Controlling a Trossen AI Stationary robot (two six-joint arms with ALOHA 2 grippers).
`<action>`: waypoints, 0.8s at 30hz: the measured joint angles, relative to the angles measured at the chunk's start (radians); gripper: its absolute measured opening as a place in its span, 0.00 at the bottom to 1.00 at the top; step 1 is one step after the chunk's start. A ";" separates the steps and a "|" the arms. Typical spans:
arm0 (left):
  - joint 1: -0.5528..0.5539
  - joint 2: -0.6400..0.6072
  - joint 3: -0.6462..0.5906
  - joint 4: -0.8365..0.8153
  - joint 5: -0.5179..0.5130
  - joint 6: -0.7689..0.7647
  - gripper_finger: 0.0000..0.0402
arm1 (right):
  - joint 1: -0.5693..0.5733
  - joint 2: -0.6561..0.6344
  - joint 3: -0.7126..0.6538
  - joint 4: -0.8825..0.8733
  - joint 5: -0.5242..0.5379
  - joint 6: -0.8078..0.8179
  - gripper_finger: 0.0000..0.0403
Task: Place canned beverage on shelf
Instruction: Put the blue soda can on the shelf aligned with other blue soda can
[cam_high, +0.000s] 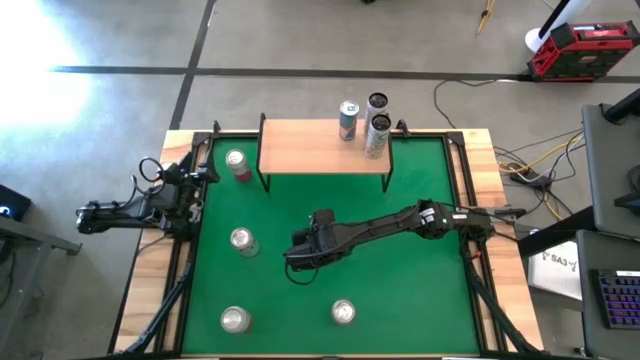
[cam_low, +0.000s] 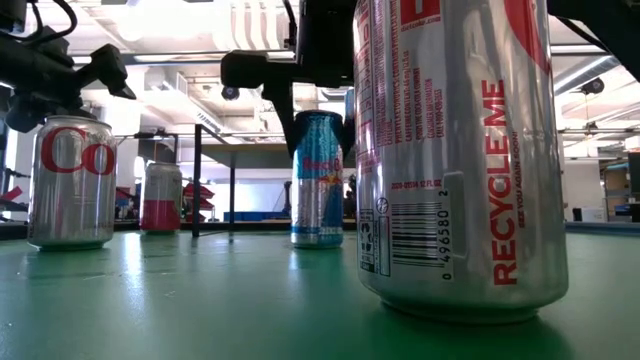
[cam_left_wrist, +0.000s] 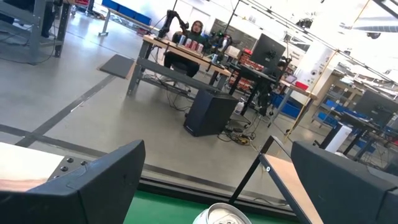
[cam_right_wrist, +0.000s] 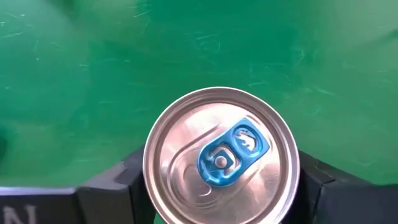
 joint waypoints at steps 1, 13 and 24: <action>0.000 0.000 0.000 0.000 0.000 0.000 0.97 | 0.000 0.000 0.000 -0.006 0.000 -0.001 0.55; 0.000 0.000 0.000 0.000 0.000 0.000 0.97 | 0.003 -0.114 0.037 -0.110 0.003 -0.006 0.55; 0.000 0.000 0.000 0.000 0.000 0.000 0.97 | -0.057 -0.308 0.037 -0.108 0.065 -0.295 0.55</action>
